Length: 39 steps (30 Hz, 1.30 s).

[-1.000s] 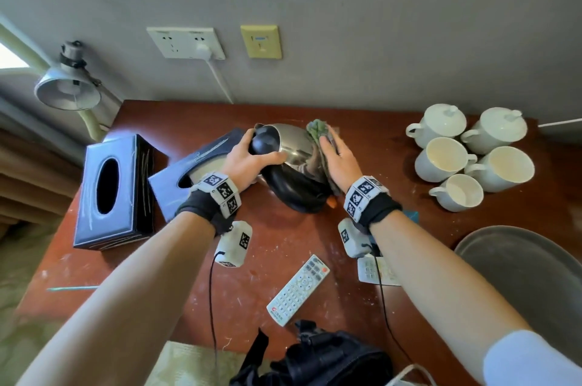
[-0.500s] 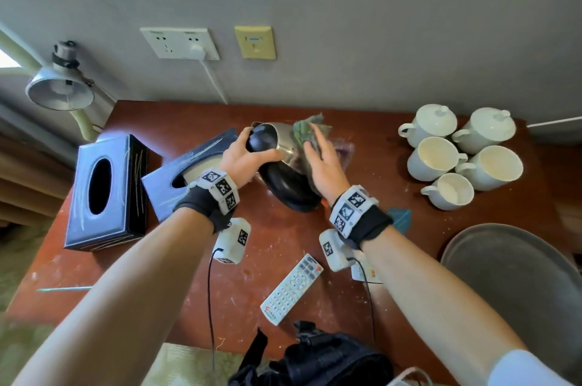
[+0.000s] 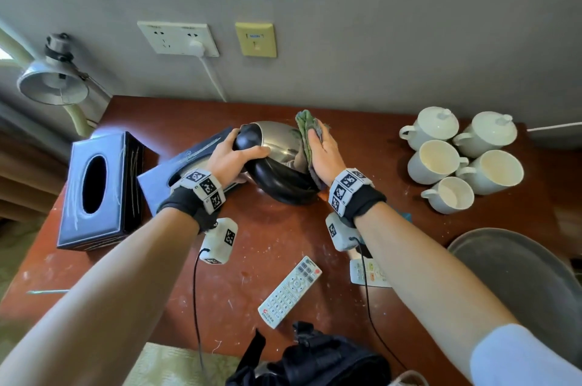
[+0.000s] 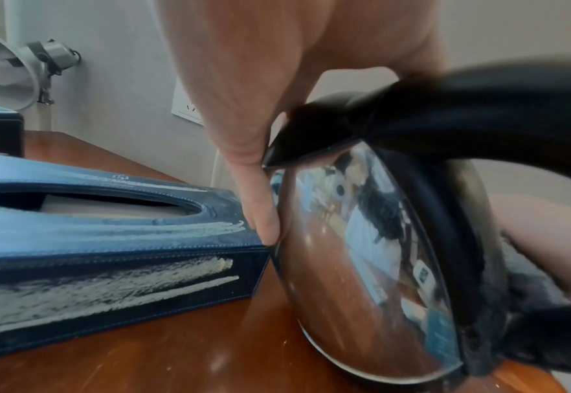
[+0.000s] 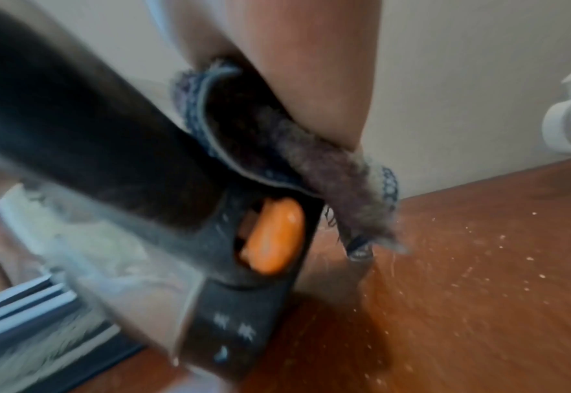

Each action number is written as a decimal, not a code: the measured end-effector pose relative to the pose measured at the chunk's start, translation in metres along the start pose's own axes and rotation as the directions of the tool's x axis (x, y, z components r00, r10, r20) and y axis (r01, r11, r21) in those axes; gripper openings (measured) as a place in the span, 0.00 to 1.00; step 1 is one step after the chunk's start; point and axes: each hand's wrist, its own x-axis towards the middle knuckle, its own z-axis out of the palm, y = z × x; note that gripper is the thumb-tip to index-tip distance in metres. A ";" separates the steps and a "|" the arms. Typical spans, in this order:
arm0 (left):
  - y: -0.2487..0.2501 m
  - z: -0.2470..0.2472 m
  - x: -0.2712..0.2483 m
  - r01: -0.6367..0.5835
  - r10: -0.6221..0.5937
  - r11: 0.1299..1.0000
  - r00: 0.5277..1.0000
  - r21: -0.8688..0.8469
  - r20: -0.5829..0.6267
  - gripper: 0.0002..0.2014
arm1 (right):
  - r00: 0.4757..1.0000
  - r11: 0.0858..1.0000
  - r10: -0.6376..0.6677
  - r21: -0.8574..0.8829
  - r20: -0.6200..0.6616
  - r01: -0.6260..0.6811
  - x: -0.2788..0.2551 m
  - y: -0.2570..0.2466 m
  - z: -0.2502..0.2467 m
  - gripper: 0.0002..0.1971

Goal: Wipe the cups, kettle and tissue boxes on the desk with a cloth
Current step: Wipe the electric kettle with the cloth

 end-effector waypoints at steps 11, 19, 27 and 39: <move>-0.021 0.002 -0.023 -0.189 0.174 0.973 0.978 0.131 0.115 0.57 | 0.988 0.991 0.135 0.009 0.069 -0.135 0.004 -0.014 -0.012 0.23; -0.007 0.009 -0.020 -0.224 0.189 0.942 0.969 0.250 0.157 0.56 | 1.000 0.999 0.018 0.046 0.022 -0.019 -0.025 -0.022 -0.002 0.29; 0.010 0.031 -0.013 -0.233 0.197 0.911 0.971 0.341 0.137 0.49 | 0.996 0.991 -0.026 0.131 -0.082 0.037 -0.052 -0.019 -0.014 0.24; 0.023 0.050 -0.026 -0.272 0.204 0.803 0.962 0.530 0.184 0.58 | 0.996 0.978 0.046 0.207 -0.081 -0.029 -0.045 0.001 -0.030 0.23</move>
